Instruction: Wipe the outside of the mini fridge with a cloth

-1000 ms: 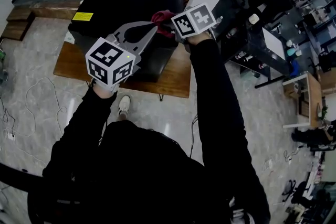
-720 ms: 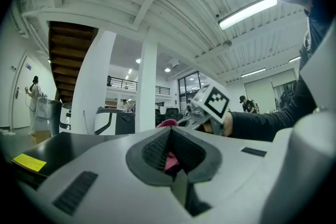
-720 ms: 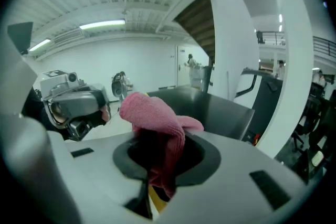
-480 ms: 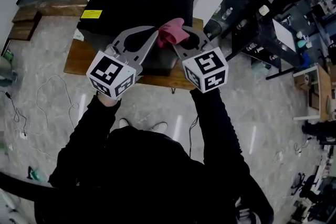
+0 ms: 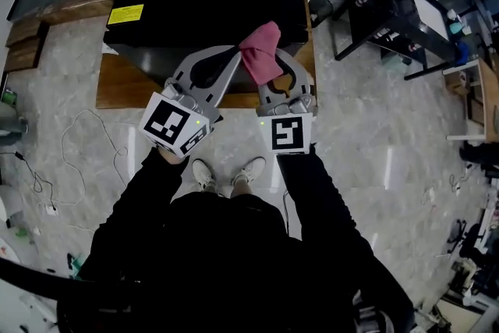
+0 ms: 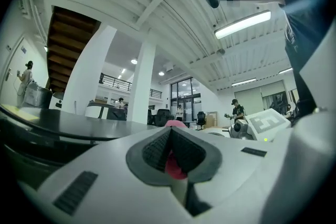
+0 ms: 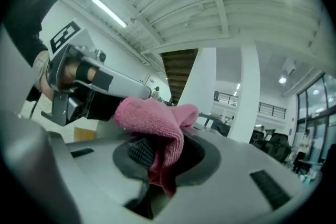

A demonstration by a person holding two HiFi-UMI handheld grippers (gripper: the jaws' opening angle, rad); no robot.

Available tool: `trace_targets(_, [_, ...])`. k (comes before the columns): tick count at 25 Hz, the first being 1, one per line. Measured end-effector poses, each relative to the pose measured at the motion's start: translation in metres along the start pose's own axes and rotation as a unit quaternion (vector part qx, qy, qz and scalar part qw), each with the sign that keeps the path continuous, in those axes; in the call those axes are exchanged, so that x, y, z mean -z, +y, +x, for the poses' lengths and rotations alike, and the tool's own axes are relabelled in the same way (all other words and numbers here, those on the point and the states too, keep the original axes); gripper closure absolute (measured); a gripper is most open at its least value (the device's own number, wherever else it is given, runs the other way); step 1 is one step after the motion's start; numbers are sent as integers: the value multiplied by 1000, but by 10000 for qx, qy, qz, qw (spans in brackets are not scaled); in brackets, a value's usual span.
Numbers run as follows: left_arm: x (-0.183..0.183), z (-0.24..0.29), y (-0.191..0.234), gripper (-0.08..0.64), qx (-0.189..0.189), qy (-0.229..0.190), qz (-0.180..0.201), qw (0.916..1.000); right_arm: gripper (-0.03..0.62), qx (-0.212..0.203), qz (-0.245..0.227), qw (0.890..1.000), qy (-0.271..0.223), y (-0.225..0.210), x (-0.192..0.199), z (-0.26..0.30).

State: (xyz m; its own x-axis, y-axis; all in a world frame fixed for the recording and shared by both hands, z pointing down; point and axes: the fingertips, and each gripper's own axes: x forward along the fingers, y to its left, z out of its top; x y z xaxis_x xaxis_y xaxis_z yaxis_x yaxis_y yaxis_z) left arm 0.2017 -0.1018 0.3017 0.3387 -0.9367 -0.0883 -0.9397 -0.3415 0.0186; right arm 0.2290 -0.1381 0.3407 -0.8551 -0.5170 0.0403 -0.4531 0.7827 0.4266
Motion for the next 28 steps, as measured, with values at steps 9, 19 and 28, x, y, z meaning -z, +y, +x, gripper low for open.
trace_targets(9, [65,9,0,557,241,251,-83,9994,514,696,743,9941,370,12,86,4])
trace_targets(19, [184,15,-6,557,261,801,-173,9963,512,813,1319,9842,862,45,187,10])
trace_targets(28, [287,14,10,557,-66,1303,-236,9912,512,608,1878,9646,1751,84,293,14])
